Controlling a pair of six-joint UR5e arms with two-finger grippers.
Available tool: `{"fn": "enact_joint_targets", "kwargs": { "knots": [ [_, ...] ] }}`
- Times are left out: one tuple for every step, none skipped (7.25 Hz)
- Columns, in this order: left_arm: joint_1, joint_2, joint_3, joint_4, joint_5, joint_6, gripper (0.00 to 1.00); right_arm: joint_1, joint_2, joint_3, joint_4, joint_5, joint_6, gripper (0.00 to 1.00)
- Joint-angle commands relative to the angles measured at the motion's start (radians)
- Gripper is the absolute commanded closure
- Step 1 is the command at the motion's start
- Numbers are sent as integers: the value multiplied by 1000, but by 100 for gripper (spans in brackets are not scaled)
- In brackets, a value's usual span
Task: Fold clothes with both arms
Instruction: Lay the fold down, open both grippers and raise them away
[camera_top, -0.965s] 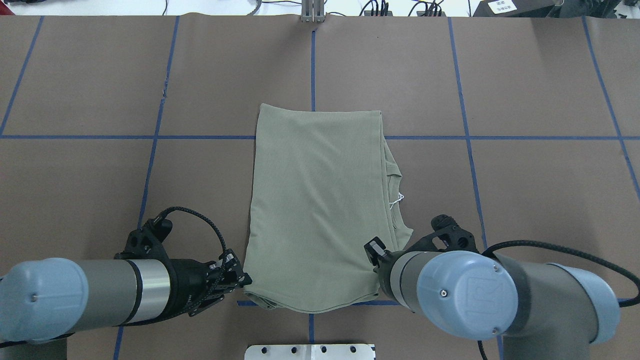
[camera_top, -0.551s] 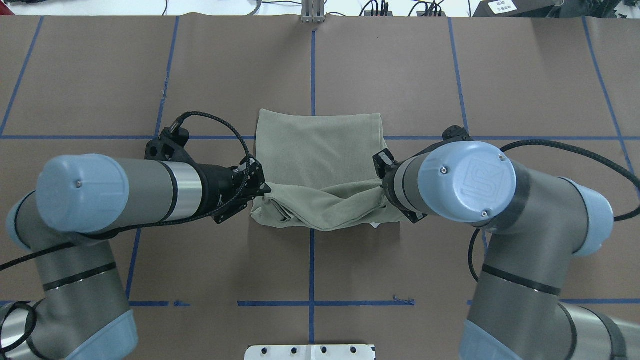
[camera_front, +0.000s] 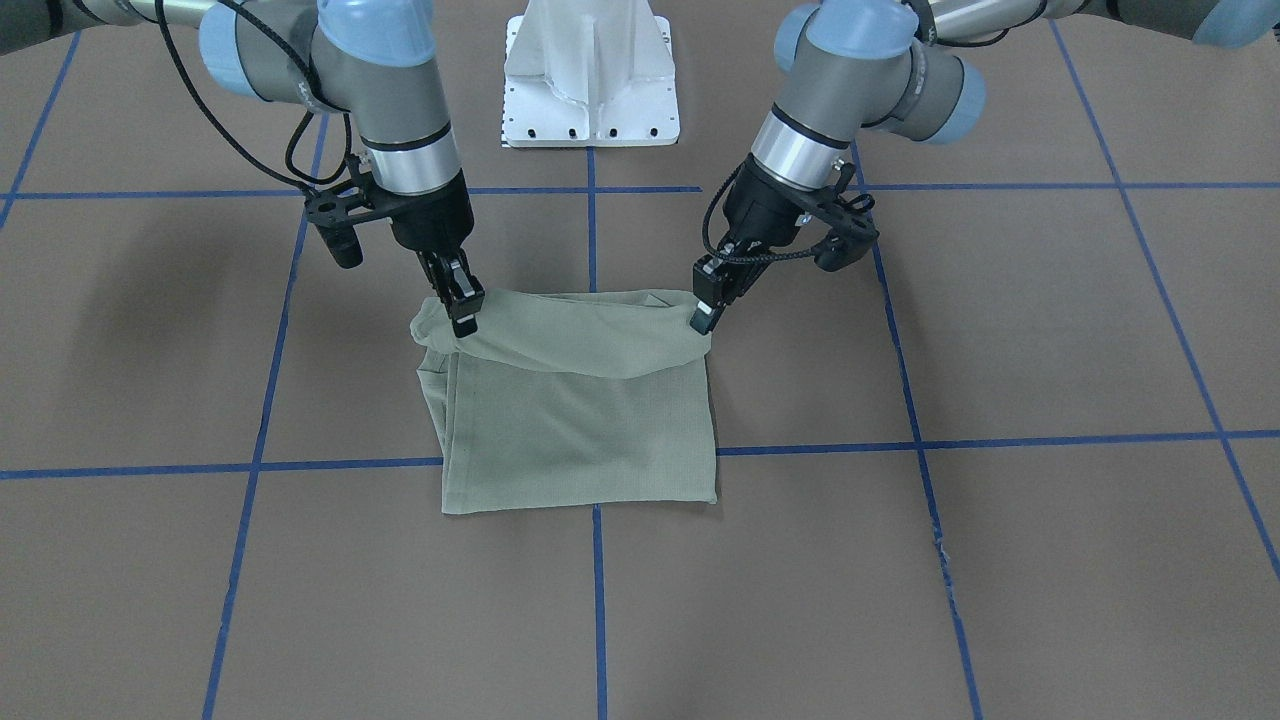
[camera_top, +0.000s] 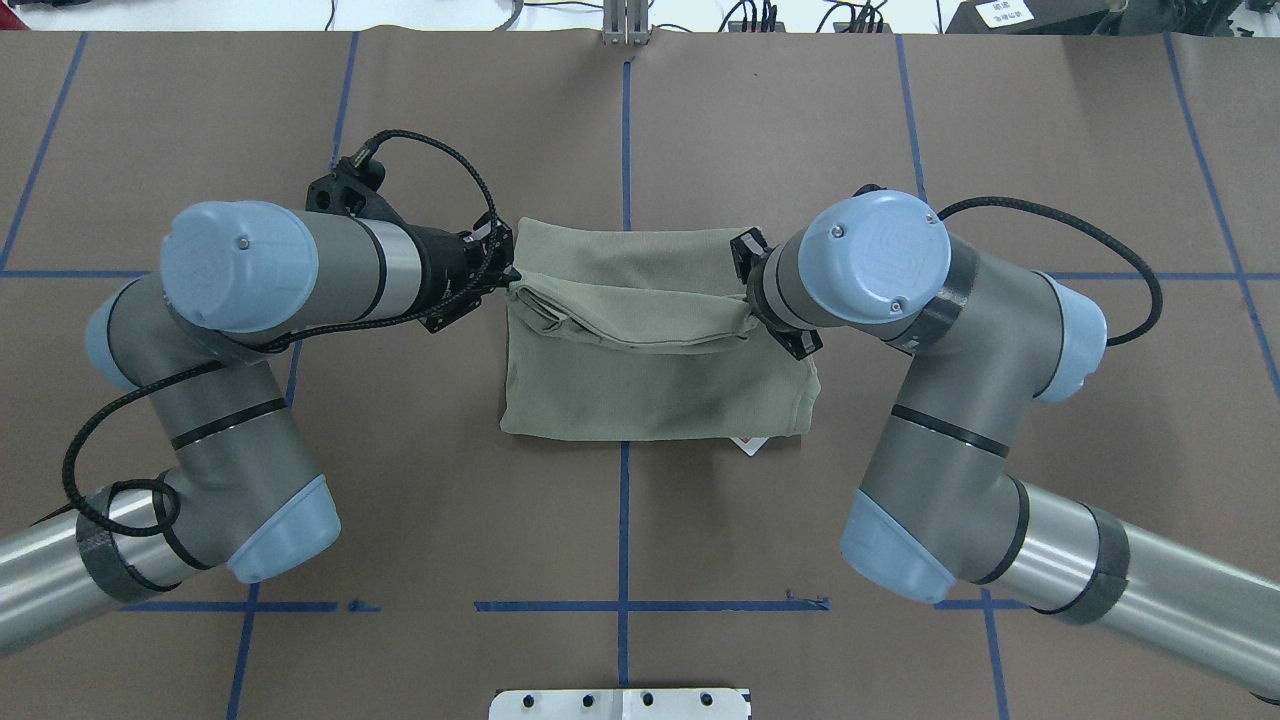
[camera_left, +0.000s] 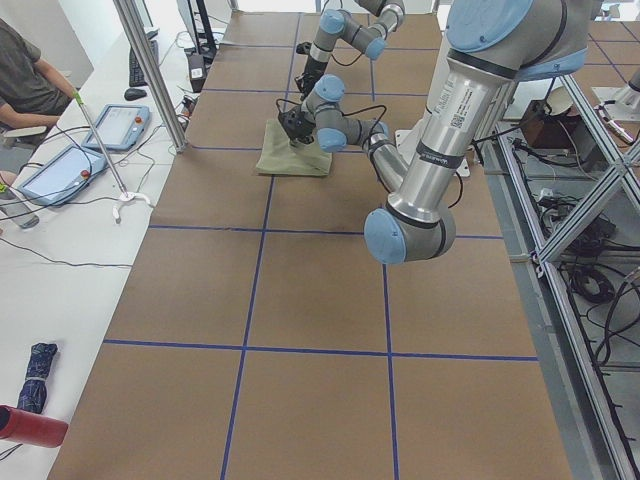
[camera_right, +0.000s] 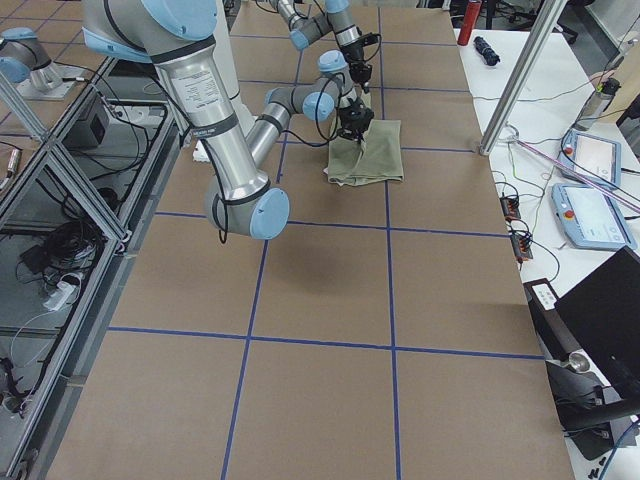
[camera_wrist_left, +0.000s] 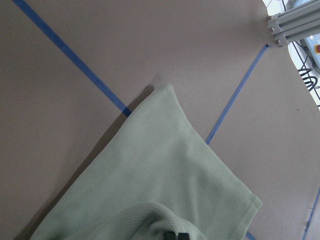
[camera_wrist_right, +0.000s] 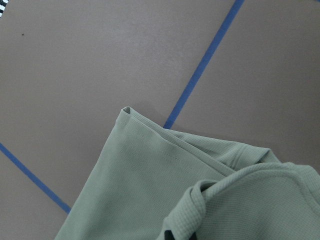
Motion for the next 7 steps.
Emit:
{"fn": "enact_joint_targets", "kwargs": {
  "knots": [
    [-13,-40,138,-98,1,16,100,9,56,-123,36,3,-13,100],
    [-20,-53,189,-142,2,33,100,15,62,-167,84,3,-16,100],
    [-27,-56,232,-188,2,34,100,19,76,-223,121,3,-16,100],
    [-27,-59,242,-192,2,34,100,20,82,-240,128,3,-20,100],
    [-27,-77,268,-192,4,45,100,28,82,-258,132,14,-71,100],
    [-27,-135,359,-192,16,127,100,51,93,-302,135,46,-144,98],
    [-33,-163,424,-193,57,195,100,90,133,-371,135,92,-265,70]
  ]
}}
